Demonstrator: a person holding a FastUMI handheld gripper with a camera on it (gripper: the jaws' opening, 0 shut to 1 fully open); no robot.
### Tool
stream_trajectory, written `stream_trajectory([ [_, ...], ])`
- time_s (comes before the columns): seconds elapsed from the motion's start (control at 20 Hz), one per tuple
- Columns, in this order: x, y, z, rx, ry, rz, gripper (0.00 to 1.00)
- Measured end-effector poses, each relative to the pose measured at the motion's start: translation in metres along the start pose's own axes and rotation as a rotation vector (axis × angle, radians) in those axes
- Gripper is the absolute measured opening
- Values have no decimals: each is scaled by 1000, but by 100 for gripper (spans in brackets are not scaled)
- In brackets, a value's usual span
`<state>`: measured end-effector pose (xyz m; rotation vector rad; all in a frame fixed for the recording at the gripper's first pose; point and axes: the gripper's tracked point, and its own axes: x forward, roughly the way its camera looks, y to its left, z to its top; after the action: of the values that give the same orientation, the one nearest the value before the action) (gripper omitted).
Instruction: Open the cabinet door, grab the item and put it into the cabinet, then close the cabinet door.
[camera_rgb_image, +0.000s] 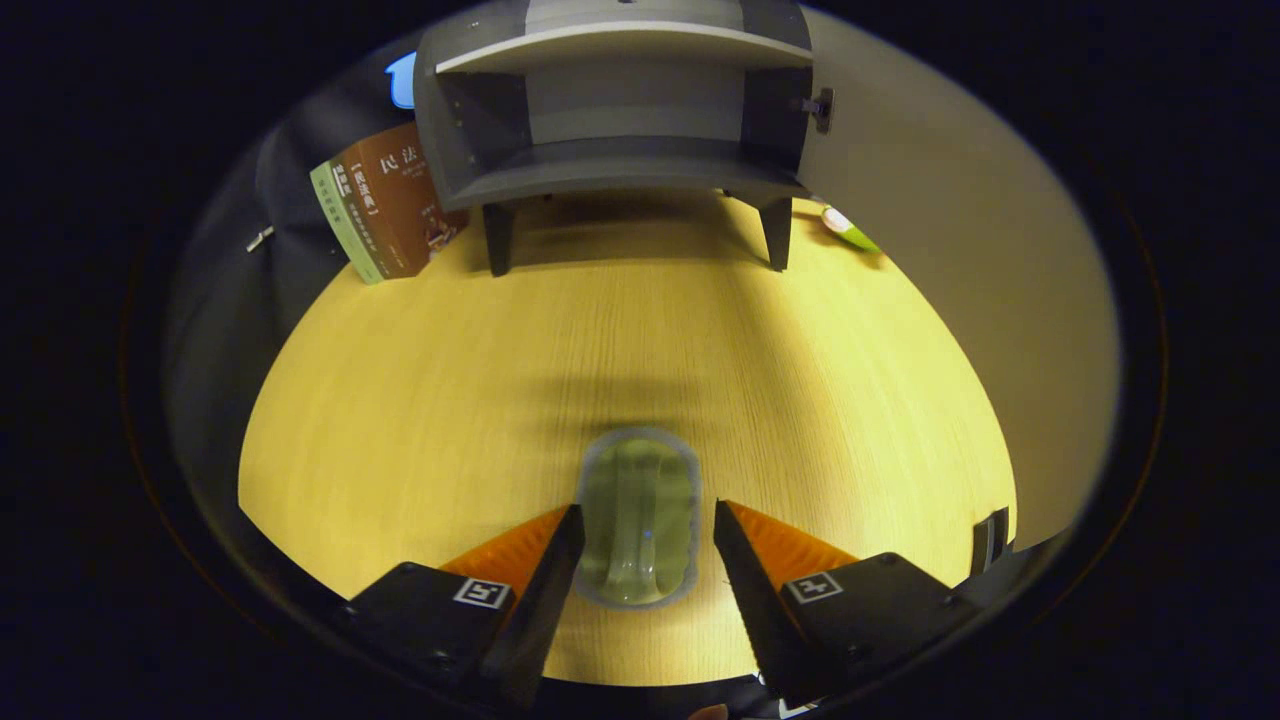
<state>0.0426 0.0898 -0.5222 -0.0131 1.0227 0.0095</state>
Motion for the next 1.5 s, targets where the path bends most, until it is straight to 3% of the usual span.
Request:
stream_trajectory([
  [0.1, 8, 4, -6, 22, 27, 3, 71],
  [0.2, 13, 7, 3, 45, 4, -1, 68],
  [0.4, 8, 8, 4, 6, -3, -17, 24],
  [0.45, 9, 8, 4, -2, -4, -11, 17],
  [0.7, 0, 3, 11, 14, -30, -4, 17],
  [0.9, -34, 0, 47, 17, -87, 14, 17],
  [1.25, -140, 13, 175, 98, -275, 104, 17],
  [1.5, -213, 22, 278, 86, -418, 157, 17],
])
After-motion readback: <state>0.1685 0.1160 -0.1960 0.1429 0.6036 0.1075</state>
